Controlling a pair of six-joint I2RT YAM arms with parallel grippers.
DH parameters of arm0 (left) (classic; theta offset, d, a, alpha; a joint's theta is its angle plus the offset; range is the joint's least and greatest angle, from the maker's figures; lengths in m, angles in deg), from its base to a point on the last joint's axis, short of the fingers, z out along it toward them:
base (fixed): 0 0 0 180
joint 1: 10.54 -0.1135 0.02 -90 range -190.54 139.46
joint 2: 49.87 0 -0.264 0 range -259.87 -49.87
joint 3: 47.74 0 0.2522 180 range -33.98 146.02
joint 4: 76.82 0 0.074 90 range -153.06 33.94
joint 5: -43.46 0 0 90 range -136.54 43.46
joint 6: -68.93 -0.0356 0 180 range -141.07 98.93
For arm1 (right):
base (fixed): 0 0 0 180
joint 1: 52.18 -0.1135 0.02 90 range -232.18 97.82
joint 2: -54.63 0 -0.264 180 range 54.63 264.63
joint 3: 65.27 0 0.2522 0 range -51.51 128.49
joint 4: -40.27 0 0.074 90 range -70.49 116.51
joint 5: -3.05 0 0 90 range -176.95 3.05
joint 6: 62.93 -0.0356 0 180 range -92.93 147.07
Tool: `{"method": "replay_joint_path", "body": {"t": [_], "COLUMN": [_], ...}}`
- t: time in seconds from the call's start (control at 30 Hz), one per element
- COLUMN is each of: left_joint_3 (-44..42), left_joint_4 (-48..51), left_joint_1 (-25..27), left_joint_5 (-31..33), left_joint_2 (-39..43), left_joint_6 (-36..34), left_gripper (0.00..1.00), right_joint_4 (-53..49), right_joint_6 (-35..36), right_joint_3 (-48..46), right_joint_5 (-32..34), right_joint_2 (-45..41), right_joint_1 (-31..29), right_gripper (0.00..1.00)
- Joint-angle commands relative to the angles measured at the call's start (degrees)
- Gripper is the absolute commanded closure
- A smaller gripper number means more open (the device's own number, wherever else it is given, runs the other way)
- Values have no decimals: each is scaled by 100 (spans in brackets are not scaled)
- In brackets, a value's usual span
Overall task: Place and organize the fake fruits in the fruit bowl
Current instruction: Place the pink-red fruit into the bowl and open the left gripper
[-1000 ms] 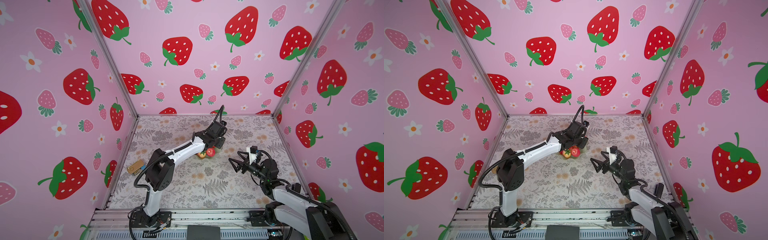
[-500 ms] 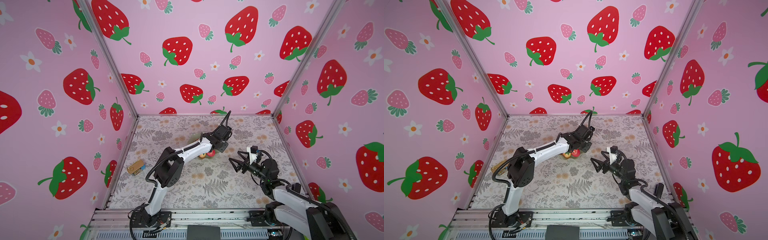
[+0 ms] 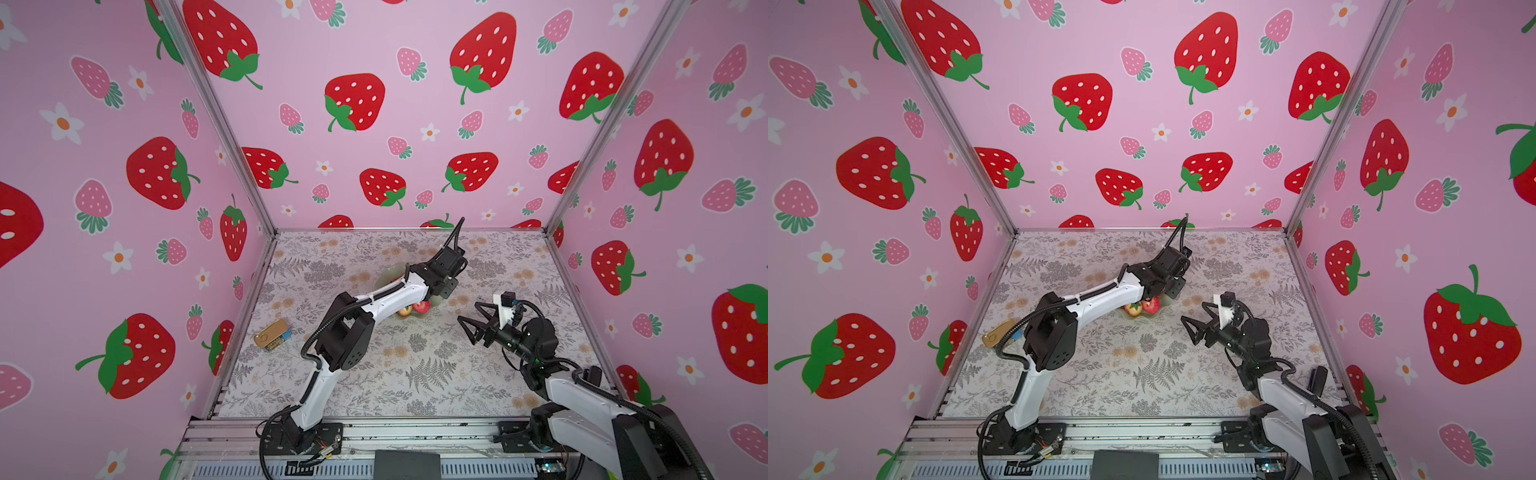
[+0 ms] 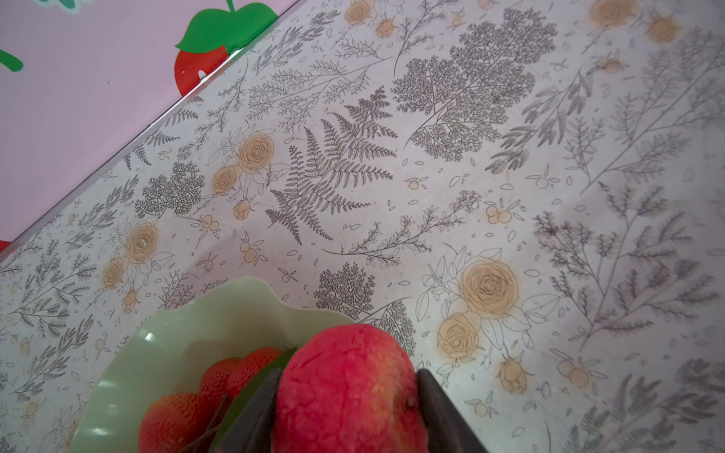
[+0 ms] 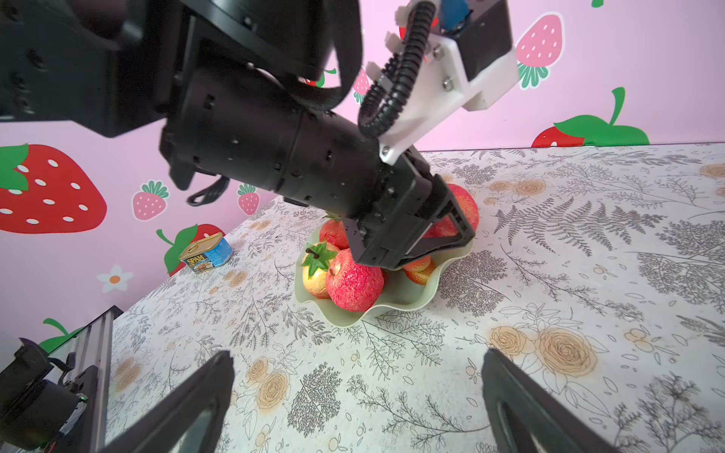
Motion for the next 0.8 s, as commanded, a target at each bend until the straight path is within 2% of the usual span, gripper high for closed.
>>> {"method": "replay_joint_path", "body": {"t": [0.0, 0.2, 0.4, 0.5, 0.77], "left_joint_3": [313, 231, 128, -1, -747], "left_joint_4": [341, 265, 202, 80, -596], "left_joint_1": [-51, -113, -110, -106, -28], "left_joint_5": [358, 417, 534, 520, -79], "left_joint_2": [-191, -192, -190, -84, 1024], "left_joint_6": [-66, -11, -16, -54, -229], "left_gripper": [54, 53, 34, 30, 26], "right_joint_4": [157, 170, 181, 193, 185], "right_joint_6": [-73, -73, -73, -73, -22], "right_joint_3": [-67, -71, -64, -70, -53], "right_joint_5": [-46, -47, -51, -51, 4], "right_joint_2": [-79, -50, -36, -9, 14], "right_joint_1": [32, 32, 32, 28, 62], "right_gripper": [1, 1, 1, 1, 1]}}
